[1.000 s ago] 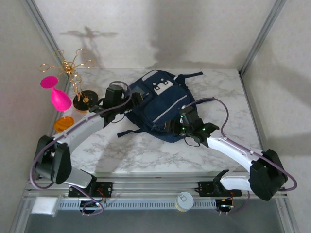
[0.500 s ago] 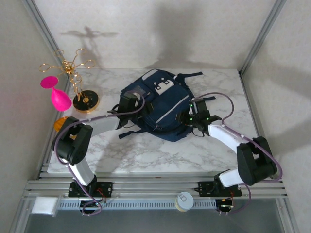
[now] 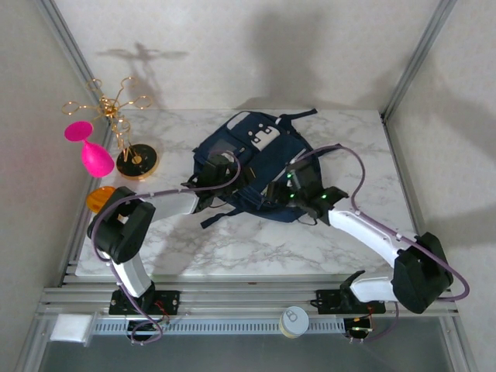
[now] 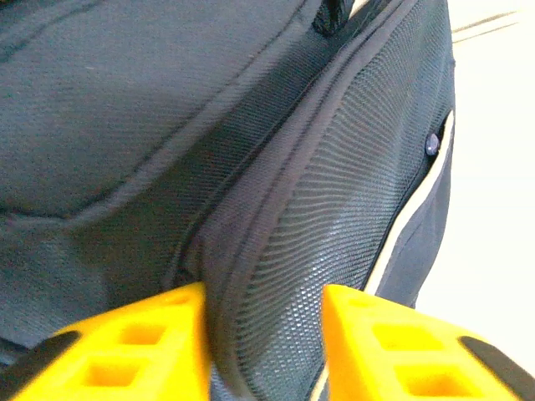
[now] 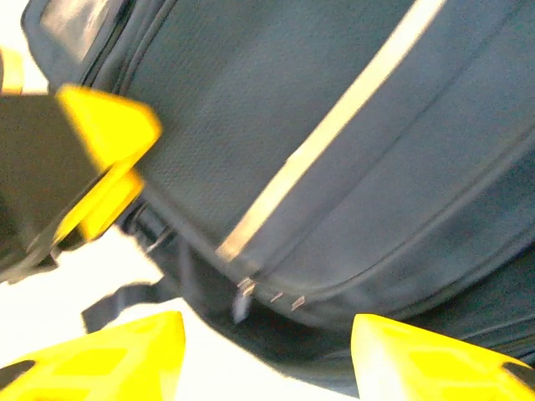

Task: Pack the student bag

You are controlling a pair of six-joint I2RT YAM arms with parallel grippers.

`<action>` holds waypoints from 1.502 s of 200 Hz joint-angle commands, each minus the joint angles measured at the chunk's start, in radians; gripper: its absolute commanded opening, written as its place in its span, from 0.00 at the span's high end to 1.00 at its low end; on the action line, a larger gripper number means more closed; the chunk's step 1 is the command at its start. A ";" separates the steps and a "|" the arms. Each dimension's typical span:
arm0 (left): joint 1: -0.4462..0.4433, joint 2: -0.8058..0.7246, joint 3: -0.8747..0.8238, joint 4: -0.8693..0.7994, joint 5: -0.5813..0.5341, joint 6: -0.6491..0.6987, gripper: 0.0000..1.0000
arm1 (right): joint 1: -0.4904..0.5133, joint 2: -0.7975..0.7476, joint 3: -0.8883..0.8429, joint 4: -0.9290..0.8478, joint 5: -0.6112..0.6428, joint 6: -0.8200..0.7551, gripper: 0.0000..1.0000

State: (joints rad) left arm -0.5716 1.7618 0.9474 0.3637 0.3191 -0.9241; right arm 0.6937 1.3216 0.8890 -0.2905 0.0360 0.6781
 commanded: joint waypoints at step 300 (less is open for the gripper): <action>0.030 -0.015 -0.037 0.127 -0.045 -0.154 1.00 | 0.121 0.200 -0.050 0.257 0.250 -0.024 0.88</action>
State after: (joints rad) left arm -0.5610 1.7897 0.8883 0.5194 0.2996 -1.1011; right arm 0.8165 1.5845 0.8448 -0.0738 0.2401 0.7563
